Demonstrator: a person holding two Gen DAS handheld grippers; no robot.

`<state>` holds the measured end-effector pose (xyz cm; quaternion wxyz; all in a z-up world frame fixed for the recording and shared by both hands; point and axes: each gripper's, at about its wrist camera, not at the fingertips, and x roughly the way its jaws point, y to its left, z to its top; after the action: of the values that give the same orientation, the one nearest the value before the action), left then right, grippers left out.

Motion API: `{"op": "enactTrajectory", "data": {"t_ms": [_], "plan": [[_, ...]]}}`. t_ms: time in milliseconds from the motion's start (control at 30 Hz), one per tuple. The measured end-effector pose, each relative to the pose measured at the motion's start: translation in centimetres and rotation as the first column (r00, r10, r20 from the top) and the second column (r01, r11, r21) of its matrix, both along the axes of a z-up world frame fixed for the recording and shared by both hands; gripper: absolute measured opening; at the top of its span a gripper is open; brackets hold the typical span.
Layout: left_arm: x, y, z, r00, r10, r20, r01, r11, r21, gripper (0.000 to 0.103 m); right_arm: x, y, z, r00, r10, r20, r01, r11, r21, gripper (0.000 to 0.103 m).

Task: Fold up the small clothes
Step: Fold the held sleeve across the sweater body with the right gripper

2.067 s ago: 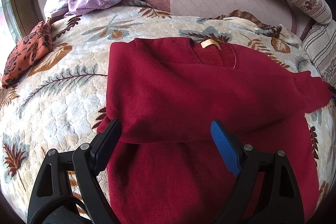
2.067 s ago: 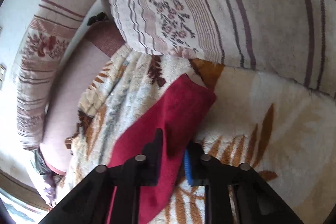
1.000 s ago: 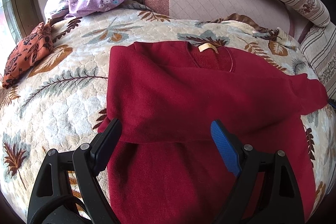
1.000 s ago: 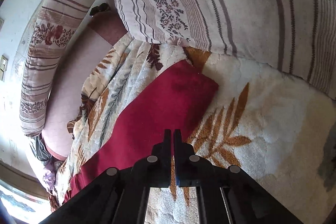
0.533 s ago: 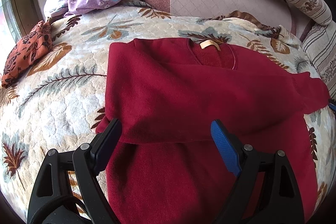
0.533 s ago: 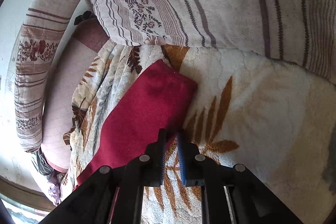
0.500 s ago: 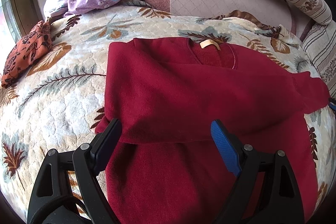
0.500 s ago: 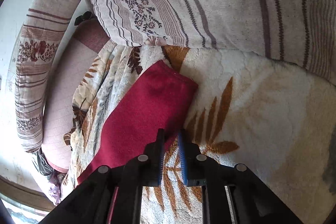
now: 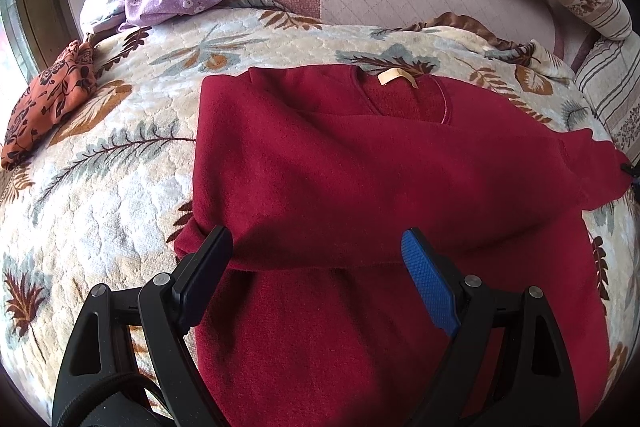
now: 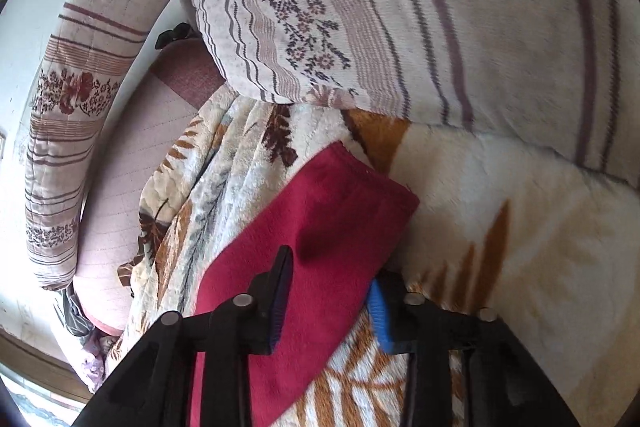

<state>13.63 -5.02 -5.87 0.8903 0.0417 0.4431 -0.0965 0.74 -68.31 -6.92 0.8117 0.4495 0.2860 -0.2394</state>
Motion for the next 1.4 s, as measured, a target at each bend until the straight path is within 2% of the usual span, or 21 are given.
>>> {"op": "enactTrajectory", "data": {"t_ms": [67, 200, 300, 467, 633, 733, 867, 1033, 1167, 1233, 1300, 1333, 1400], "plan": [[-0.1, 0.0, 0.1, 1.000, -0.004, 0.003, 0.004, 1.000, -0.003, 0.087, 0.7, 0.1, 0.1, 1.000, 0.014, 0.007, -0.014, 1.000, 0.015, 0.007], [-0.1, 0.3, 0.7, 1.000, 0.000, 0.014, 0.000, 1.000, -0.014, 0.087, 1.0, 1.7, 2.5, 0.995, 0.049, 0.082, -0.047, 0.998, -0.031, 0.006], [-0.2, 0.7, 1.2, 1.000, 0.009, 0.021, -0.009, 1.000, -0.029, 0.087, 0.9, 3.0, 4.5, 0.984, 0.093, 0.155, -0.092, 0.996, -0.017, 0.006], [-0.5, 1.0, 2.1, 0.999, 0.015, 0.042, -0.013, 0.999, -0.047, 0.087, 1.7, 7.0, 8.1, 0.946, 0.218, 0.239, -0.216, 0.976, -0.038, 0.006], [-0.8, 1.4, 2.7, 0.998, 0.020, 0.051, -0.017, 0.998, -0.062, 0.087, 4.0, 12.9, 10.6, 0.889, 0.361, 0.282, -0.363, 0.930, -0.048, 0.006], [-0.9, 1.7, 3.1, 0.998, 0.024, 0.060, -0.020, 0.998, -0.067, 0.087, 6.0, 17.5, 11.1, 0.849, 0.458, 0.265, -0.456, 0.887, -0.075, 0.006], [-0.9, 2.2, 3.3, 0.997, 0.035, 0.063, -0.030, 0.997, -0.074, 0.087, 8.9, 23.7, 10.3, 0.792, 0.563, 0.237, -0.562, 0.823, -0.078, 0.006], [-0.7, 2.7, 3.2, 0.997, 0.049, 0.059, -0.044, 0.996, -0.081, 0.087, 12.0, 31.6, 7.1, 0.732, 0.664, 0.153, -0.661, 0.746, -0.082, 0.006], [-0.4, 2.9, 3.0, 0.998, 0.054, 0.045, -0.049, 0.994, -0.095, 0.087, 13.1, 37.2, 4.2, 0.690, 0.723, 0.044, -0.712, 0.688, -0.143, 0.007], [-0.3, 2.8, 2.8, 0.998, 0.051, 0.038, -0.047, 0.994, -0.100, 0.087, 14.0, 39.5, 2.3, 0.652, 0.757, -0.032, -0.753, 0.643, -0.140, 0.018], [-0.2, 2.6, 2.7, 0.999, 0.043, 0.029, -0.040, 0.993, -0.108, 0.087, 14.5, 41.7, 0.3, 0.602, 0.791, -0.110, -0.798, 0.591, -0.113, 0.050], [-0.2, 2.5, 2.5, 0.999, 0.039, 0.023, -0.036, 0.993, -0.112, 0.087, 14.1, 42.3, -0.1, 0.578, 0.807, -0.120, -0.815, 0.566, -0.122, 0.053], [-0.1, 2.2, 2.3, 1.000, 0.030, 0.006, -0.029, 0.992, -0.126, 0.087, 13.5, 43.7, 0.4, 0.552, 0.819, -0.157, -0.830, 0.521, -0.200, 0.068]]}}
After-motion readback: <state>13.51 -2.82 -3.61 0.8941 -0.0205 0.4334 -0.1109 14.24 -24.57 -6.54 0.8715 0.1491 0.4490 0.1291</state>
